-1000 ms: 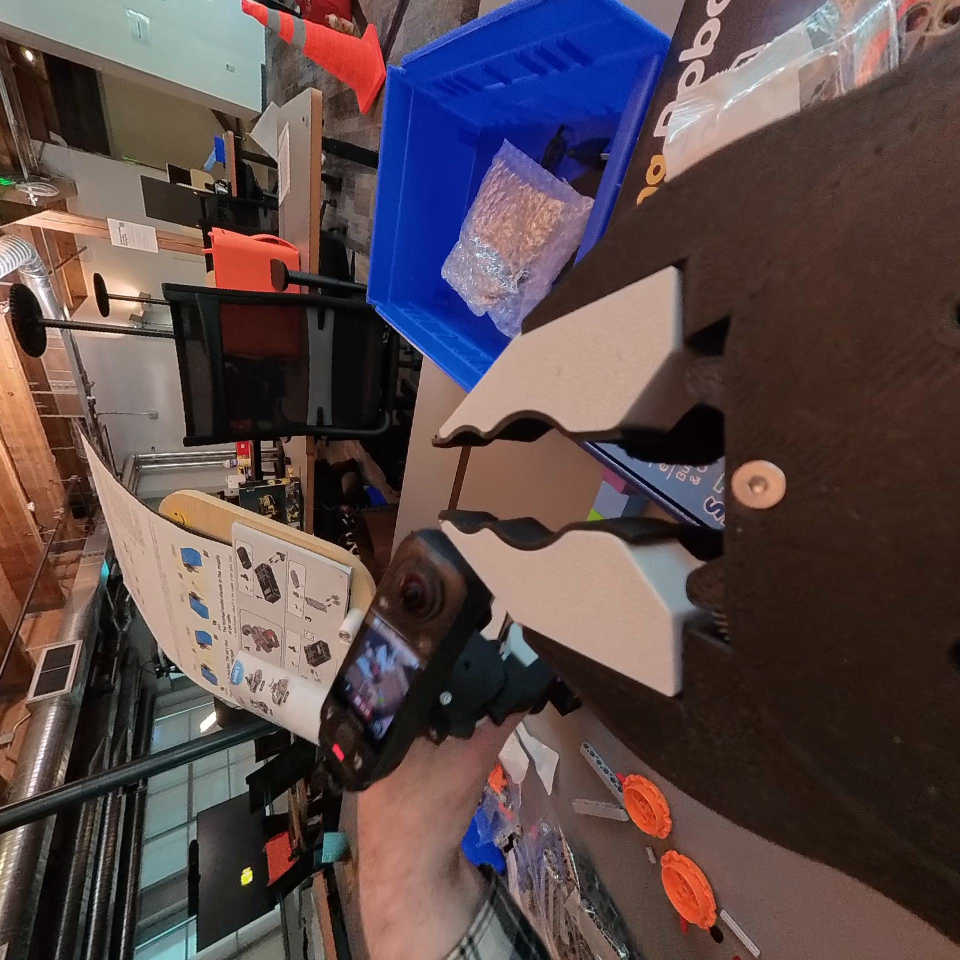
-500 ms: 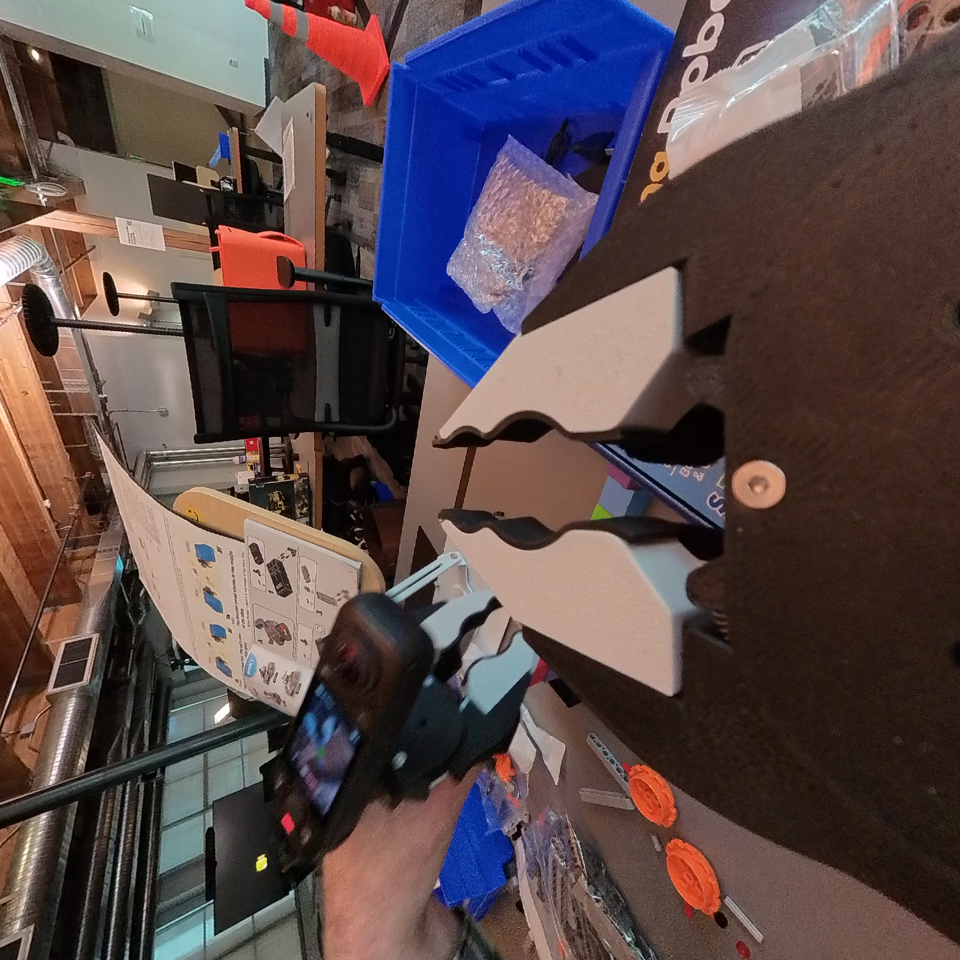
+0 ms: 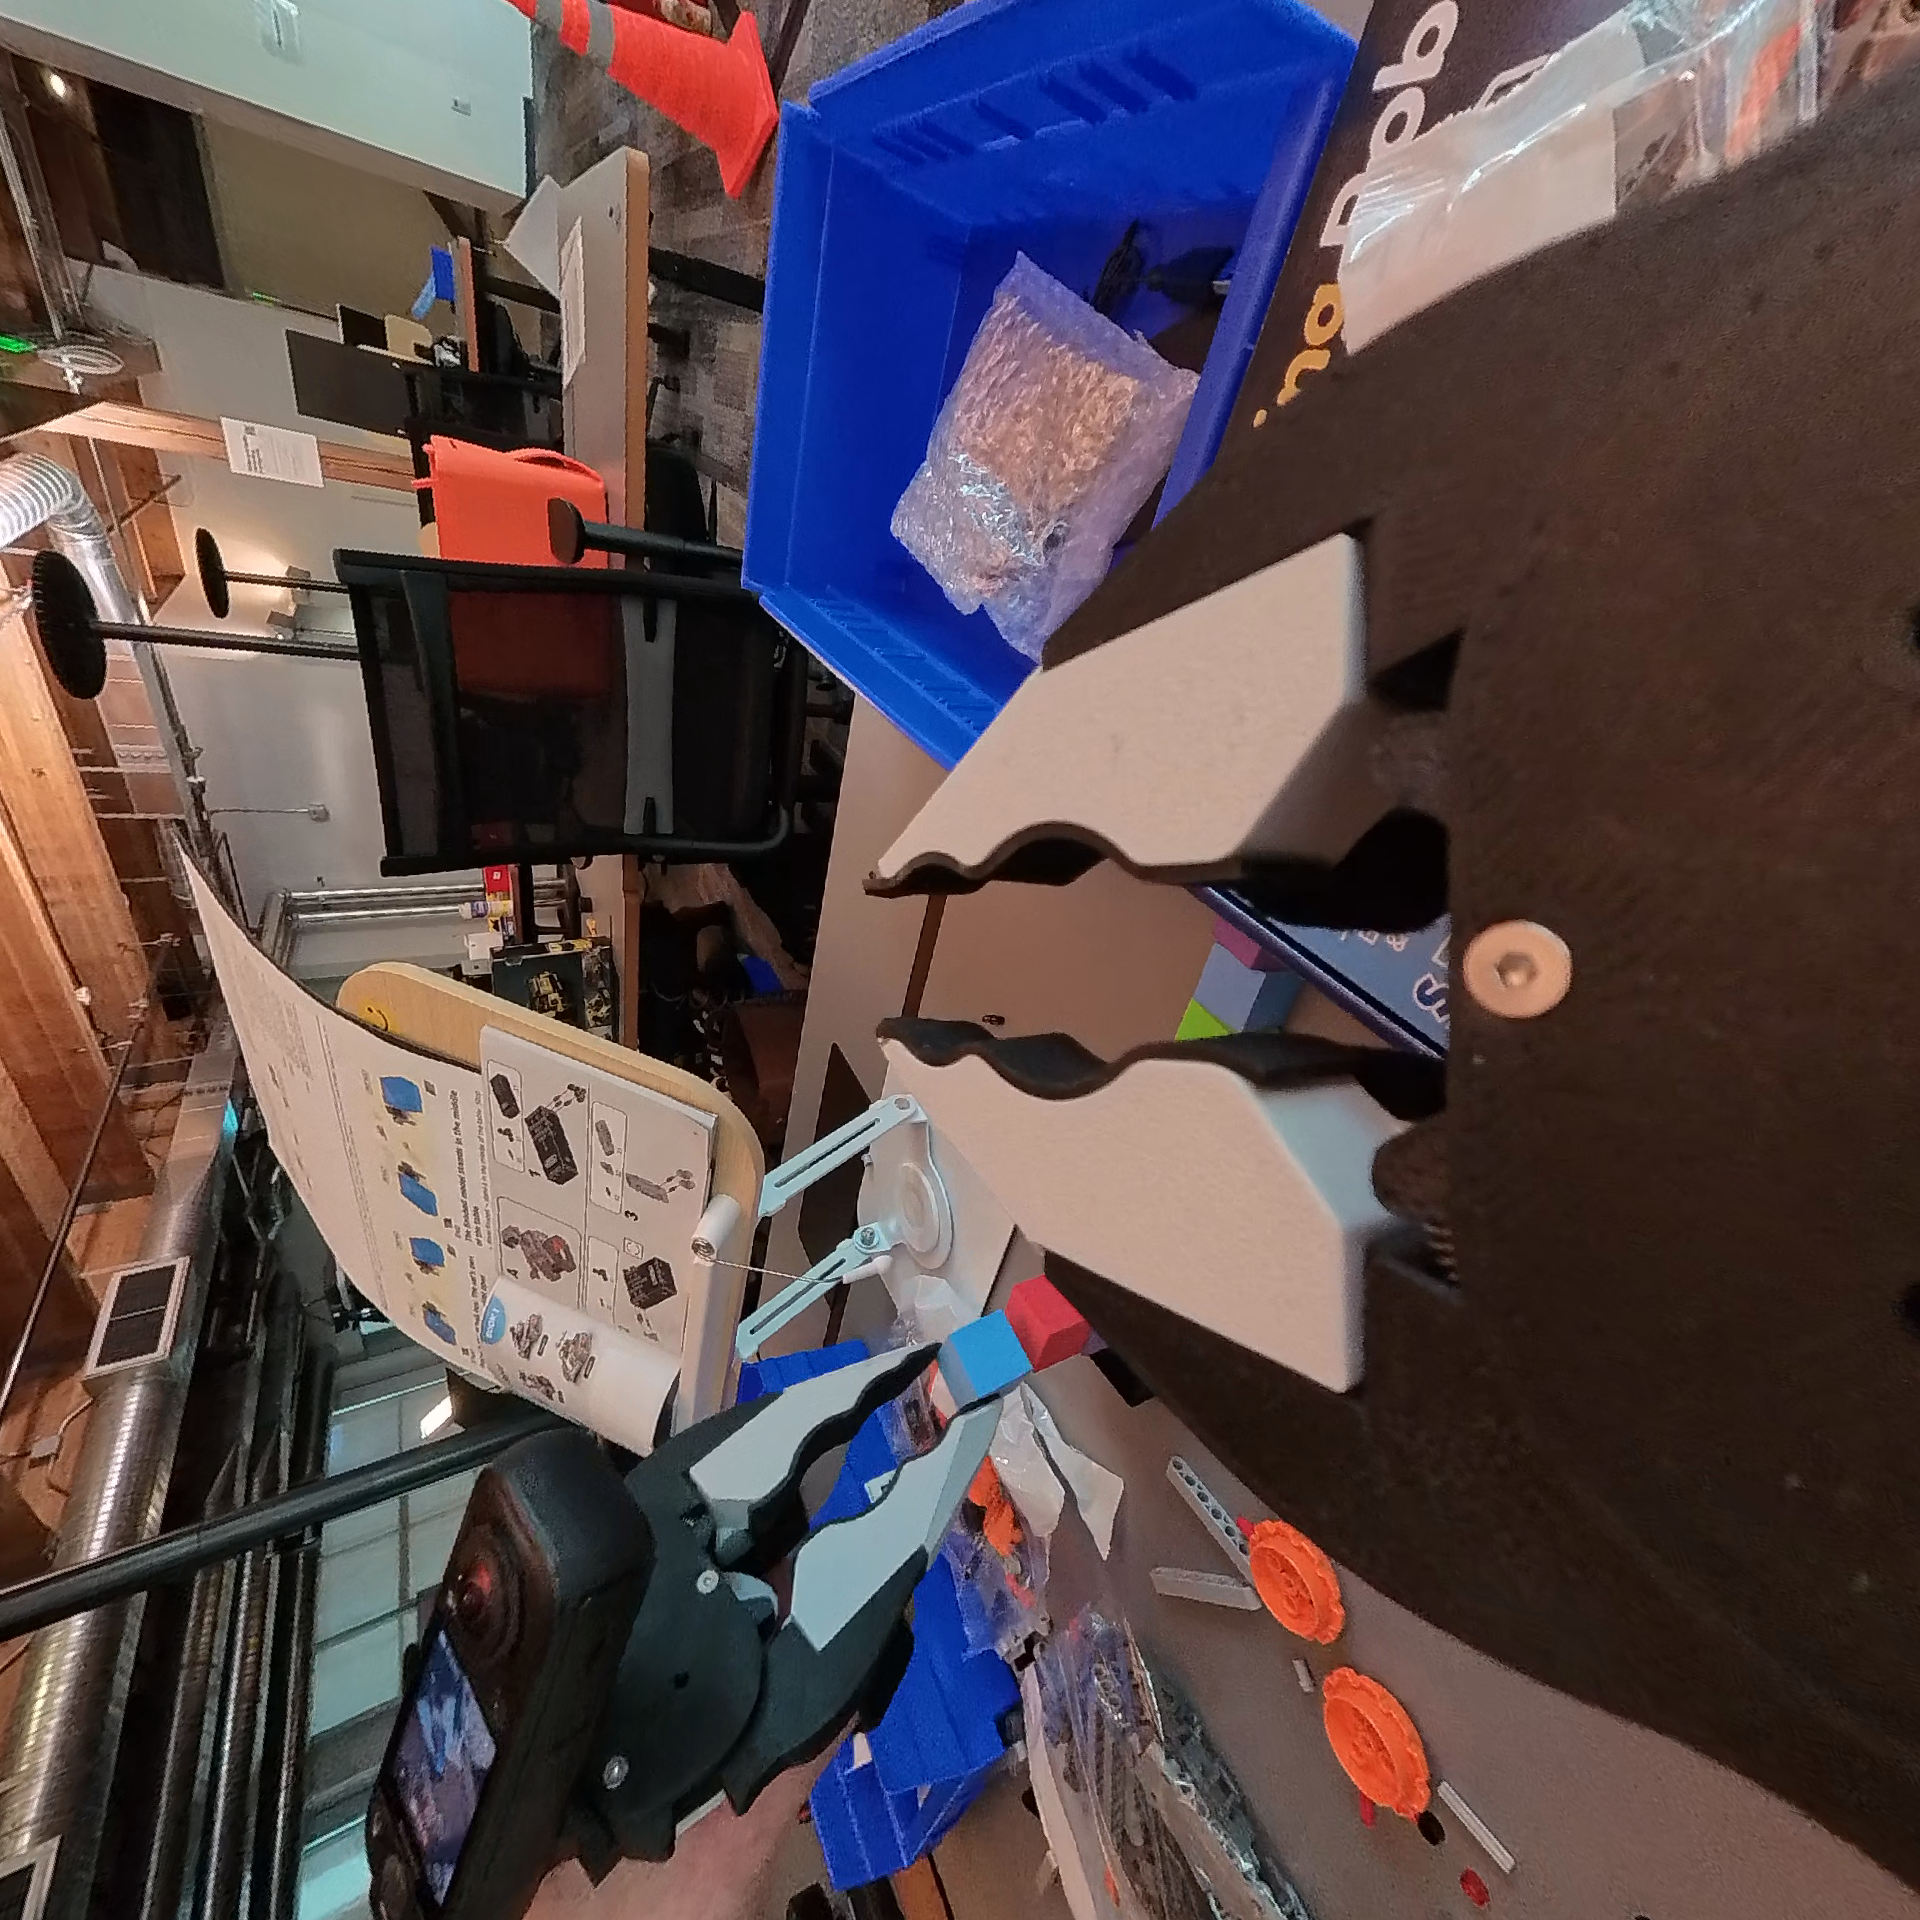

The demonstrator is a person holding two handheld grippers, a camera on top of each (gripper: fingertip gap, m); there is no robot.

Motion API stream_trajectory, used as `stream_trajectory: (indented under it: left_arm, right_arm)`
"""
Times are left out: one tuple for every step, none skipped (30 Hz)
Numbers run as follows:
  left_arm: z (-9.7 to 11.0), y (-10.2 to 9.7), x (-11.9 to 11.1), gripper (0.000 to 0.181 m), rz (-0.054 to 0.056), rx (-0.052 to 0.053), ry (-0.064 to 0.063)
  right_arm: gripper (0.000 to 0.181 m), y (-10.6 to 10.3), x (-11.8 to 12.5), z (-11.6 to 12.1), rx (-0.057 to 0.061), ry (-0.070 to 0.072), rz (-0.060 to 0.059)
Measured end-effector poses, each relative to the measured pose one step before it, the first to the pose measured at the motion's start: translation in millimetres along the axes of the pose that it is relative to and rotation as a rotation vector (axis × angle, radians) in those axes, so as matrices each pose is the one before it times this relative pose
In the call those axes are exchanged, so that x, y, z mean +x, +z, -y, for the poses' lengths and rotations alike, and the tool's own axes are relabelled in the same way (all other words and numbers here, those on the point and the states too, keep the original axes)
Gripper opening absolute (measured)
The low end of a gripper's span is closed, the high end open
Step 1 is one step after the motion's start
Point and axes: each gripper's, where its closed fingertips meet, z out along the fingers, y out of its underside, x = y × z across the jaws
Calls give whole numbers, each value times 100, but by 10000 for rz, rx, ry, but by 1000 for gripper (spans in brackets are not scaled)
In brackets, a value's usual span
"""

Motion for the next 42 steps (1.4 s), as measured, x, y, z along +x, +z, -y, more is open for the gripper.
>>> stream_trajectory:
  left_arm:
    - [12,201,72,28,-37,-91,46]
    - [94,143,54,27,-48,-28,27]
    - [169,63,-50,27,-7,40,-6]
    - [132,28,-30,27,-34,38,-25]
    - [73,11,-6,27,-43,11,-9]
    - [15,27,37,27,-62,-19,-16]
    - [-40,68,96,27,-100,-46,-22]
    - [-119,113,124,28,-112,-89,-10]
    - [-77,106,-98,28,51,-71,33]
    - [43,60,-205,28,108,-4,-33]
    - [63,22,-18,29,-6,19,-52]
    - [-7,-6,29,30,-8,0,4]
    - [30,-72,-130,32,103,19,-12]
    - [-6,-171,-128,36,100,10,-69]
    - [29,-248,-29,38,72,30,-17]
    - [186,-304,-29,39,104,100,23]
    - [359,-287,42,39,64,155,20]
    - [350,-152,275,39,-60,114,72]
    - [202,18,357,39,-91,0,148]
    - [-94,212,252,38,-52,-158,135]
    - [-306,328,10,38,31,-259,80]
    - [-301,335,-205,35,114,-214,25]
    - [-161,273,-204,31,63,-80,-44]
    - [28,162,-104,28,-6,66,-71]
    - [129,-1,-79,28,-7,146,-79]
    - [75,-79,-22,27,-26,115,-64]
    - [23,-128,15,27,-24,76,-26]
    - [10,-150,-23,27,-14,45,-33]
    - [1,-139,-136,27,36,33,-57]
    - [-49,-92,-131,27,10,-17,-93]
    - [-114,-27,-71,27,-22,-60,-71]
    - [-99,18,-70,28,-4,-62,-34]
    - [-10,54,-27,28,-22,-28,-52]
    - [22,100,60,27,-74,-20,-64]
    - [20,144,25,27,-25,-33,-13]
    - [66,143,-99,27,63,-21,-16]
    - [79,135,-8,27,-4,-4,-61]
    - [63,105,112,28,-61,11,-42]
    - [50,42,6,28,19,13,4]
    - [66,-26,13,27,4,36,-28]
    - [33,-41,103,27,-60,27,-43]
    - [-44,-35,47,27,-28,-22,-20]
  right_arm:
    - [22,34,-42,-41,-17,-17,5]
    - [22,36,-39,-51,-18,-13,8]
    - [23,39,-31,-51,-19,-8,7]
    - [22,28,-2,-47,-18,-2,1]
    - [22,19,16,-30,-8,4,-4]
    - [22,-2,24,-6,1,8,-5]
    - [22,-6,30,8,3,11,-2]
    - [22,-16,20,14,8,11,1]
    - [22,-8,10,26,10,6,0]
    - [22,-18,-3,19,6,0,-1]
    - [22,-5,-3,18,5,1,3]
    - [22,-11,-4,25,10,5,4]
    - [22,-20,5,27,11,5,0]
    - [22,-10,11,22,7,7,-1]
    - [23,-17,10,28,11,11,0]
    - [23,-22,14,38,18,12,-1]
    - [23,-33,2,49,18,11,3]
    - [22,-18,-8,40,13,7,7]
    - [22,-8,-19,18,6,2,7]
    - [22,-1,-13,12,2,-3,4]
    - [23,5,-11,-3,-1,-4,1]
    - [22,-10,6,0,-1,-2,-1]
    - [22,5,26,-11,-2,3,-6]
    - [22,-13,30,-8,-1,8,-7]
    - [22,-16,31,16,8,10,-7]
    - [22,-16,24,31,13,7,-7]
    - [22,-11,20,11,6,2,-4]
    - [22,-1,-8,-2,-1,4,4]
    - [22,16,-22,3,-4,3,9]
    - [22,3,-25,-3,0,-6,5]
    - [22,8,-26,4,-2,-15,0]
    - [22,9,-15,-1,-5,-13,-2]
    - [22,-1,12,-7,-6,0,-2]
    - [22,-2,31,-11,-3,10,-4]
    - [22,-25,40,16,8,9,-10]
    - [22,-24,25,34,14,8,-6]
    - [22,-15,24,17,10,9,-1]
    - [22,-12,13,9,4,5,-1]
    - [22,-2,-3,-4,-3,2,1]
    - [22,18,-3,-19,-6,3,4]
    - [22,14,-16,-11,-7,1,7]
    - [22,0,-27,0,-5,-5,5]
